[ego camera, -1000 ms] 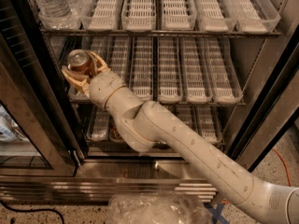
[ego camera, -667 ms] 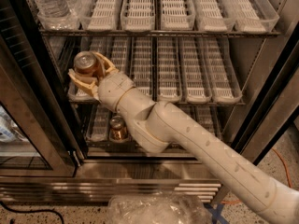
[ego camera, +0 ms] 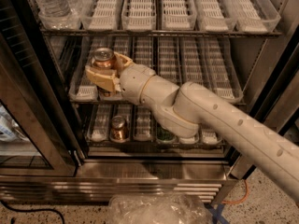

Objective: Pick orange can from middle shelf of fridge

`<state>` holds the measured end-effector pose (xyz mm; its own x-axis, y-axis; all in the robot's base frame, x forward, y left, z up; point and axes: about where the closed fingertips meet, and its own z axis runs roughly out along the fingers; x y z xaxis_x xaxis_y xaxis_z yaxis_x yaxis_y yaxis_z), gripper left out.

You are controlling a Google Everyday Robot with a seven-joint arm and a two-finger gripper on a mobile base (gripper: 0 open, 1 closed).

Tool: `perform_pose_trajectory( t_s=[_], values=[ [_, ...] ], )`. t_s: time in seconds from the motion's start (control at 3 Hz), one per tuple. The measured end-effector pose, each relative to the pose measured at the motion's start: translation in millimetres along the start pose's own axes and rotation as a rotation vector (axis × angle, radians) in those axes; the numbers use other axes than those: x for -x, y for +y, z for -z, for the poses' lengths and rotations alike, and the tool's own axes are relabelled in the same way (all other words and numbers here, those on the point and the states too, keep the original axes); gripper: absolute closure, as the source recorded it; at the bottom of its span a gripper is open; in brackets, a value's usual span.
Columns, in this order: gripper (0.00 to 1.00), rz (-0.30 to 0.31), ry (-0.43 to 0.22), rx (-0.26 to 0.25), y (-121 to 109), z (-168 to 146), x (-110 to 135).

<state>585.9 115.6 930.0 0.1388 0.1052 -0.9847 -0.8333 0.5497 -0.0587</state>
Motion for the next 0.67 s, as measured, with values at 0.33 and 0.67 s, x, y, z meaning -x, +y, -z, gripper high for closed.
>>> perform_pose_trajectory(
  t_s=[0.33, 0.67],
  values=[
    [1.00, -0.047, 0.032, 0.158, 40, -31, 29],
    [1.00, 0.057, 0.151, 0.335, 91, -36, 46]
  ],
)
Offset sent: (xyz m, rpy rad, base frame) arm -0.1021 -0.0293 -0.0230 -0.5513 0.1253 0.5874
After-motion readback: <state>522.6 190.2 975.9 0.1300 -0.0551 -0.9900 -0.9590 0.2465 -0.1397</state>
